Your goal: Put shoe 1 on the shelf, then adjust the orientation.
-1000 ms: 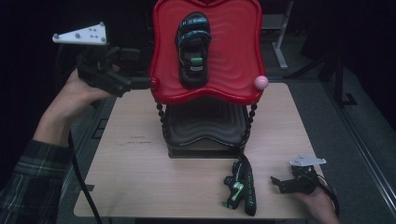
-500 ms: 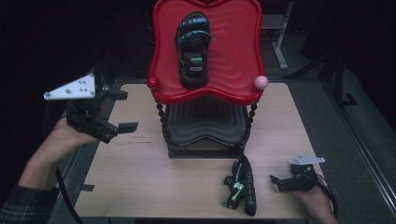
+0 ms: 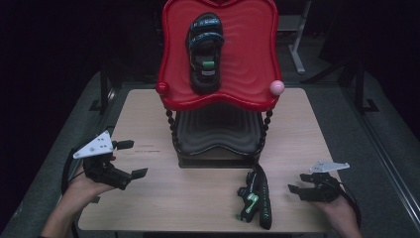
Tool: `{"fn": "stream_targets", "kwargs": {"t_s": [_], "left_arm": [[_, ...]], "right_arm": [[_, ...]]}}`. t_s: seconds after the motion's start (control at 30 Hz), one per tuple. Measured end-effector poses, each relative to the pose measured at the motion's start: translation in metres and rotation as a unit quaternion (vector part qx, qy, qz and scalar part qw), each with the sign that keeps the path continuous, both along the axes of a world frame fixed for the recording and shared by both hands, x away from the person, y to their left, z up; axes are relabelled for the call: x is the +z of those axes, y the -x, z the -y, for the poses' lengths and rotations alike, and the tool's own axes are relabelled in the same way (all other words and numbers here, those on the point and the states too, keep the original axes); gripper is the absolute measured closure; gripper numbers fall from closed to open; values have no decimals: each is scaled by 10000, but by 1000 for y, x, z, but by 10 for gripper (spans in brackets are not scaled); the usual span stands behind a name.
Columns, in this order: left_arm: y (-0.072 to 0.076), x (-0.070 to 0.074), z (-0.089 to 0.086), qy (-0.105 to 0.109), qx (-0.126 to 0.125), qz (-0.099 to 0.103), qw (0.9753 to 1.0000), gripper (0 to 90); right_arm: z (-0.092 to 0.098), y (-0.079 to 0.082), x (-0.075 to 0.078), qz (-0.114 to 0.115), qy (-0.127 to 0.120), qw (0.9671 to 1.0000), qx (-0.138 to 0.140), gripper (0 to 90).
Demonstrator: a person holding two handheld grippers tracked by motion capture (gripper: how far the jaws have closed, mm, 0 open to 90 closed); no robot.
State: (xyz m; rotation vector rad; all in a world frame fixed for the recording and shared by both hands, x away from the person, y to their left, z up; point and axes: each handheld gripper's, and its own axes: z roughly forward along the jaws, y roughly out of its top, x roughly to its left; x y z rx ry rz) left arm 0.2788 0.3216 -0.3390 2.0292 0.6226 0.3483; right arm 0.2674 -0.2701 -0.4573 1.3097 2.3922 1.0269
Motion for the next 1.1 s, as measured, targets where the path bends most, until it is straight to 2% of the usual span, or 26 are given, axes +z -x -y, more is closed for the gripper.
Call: {"fn": "stream_targets", "kwargs": {"t_s": [0.23, 0.27, 0.4, 0.5, 0.6, 0.7, 0.83, 1.1], "left_arm": [[2, -36, -6, -164, 231, -259, 9993, 0], [2, -41, -6, -239, 255, -284, 9990, 0], [3, -61, -8, -294, 334, -435, 9981, 0], [1, -76, -9, -391, 387, -597, 9967, 0], [0, -86, -10, -459, 470, -678, 9955, 0], [-3, -98, -10, -625, 550, -744, 9937, 0], [-6, -111, -10, -784, 591, -855, 9915, 0], [-9, -124, -12, -934, 668, -961, 9887, 0]], "right_arm": [[-5, 7, 8, 108, -228, 9985, 476, 618], [-6, 7, 8, 123, -244, 9983, 522, 652], [-13, 10, 15, 127, -423, 9964, 730, 813], [-17, 12, 18, 148, -566, 9944, 883, 892], [-21, 14, 23, 184, -739, 9916, 1048, 894], [-26, 15, 29, 249, -907, 9877, 1248, 894], [-34, 17, 36, 341, -1030, 9837, 1435, 894], [-48, 19, 45, 452, -1267, 9763, 1696, 894]]}}
